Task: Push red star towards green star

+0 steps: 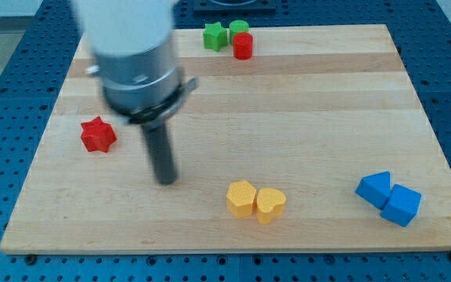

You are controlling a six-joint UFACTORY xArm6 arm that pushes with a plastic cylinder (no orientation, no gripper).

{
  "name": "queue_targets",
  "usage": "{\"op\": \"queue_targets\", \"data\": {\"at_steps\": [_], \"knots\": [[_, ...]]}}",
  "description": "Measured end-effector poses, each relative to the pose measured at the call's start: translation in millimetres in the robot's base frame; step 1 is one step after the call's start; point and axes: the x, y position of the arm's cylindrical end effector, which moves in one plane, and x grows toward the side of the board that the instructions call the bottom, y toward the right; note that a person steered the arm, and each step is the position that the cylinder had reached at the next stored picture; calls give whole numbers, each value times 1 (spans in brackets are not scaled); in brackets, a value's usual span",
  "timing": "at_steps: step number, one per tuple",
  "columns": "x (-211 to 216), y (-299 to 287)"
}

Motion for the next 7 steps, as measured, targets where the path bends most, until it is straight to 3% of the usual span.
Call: {"op": "queue_targets", "data": {"at_steps": [1, 2, 7], "knots": [[1, -87], [-29, -107], [-135, -77]]}}
